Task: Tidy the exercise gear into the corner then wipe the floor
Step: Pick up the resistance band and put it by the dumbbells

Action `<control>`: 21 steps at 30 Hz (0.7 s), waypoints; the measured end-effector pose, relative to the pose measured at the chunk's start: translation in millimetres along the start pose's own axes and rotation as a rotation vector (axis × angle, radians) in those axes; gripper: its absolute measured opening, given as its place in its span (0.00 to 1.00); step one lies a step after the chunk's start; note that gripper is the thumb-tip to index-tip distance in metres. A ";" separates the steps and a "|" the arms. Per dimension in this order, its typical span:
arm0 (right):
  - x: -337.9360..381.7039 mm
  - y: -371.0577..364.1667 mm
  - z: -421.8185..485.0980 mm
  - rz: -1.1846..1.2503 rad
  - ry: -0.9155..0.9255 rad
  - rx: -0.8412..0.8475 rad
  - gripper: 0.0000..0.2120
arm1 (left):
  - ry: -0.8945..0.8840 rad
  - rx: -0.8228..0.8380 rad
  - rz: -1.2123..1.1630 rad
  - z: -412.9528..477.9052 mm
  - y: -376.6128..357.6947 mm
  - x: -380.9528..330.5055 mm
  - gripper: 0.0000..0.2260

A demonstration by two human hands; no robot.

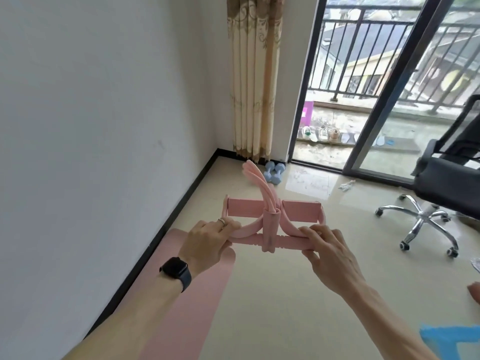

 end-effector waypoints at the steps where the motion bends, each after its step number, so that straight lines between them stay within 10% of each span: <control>1: -7.5 0.1 20.6 0.000 -0.015 -0.003 0.26 | -0.010 0.001 0.018 21.2 -6.5 6.8 0.25; 21: -182.9 -92.7 468.7 0.025 -0.022 0.363 0.25 | 0.168 0.420 -0.021 375.5 -268.3 159.9 0.28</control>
Point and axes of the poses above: each hand's wrist, its own z-axis towards the middle knuckle, its own y-axis out of the back of the hand, x = y × z, the point moved 10 cm from there along z, towards the middle knuckle, and after that the axes turned 10 degrees about z, right-handed, at the moved point
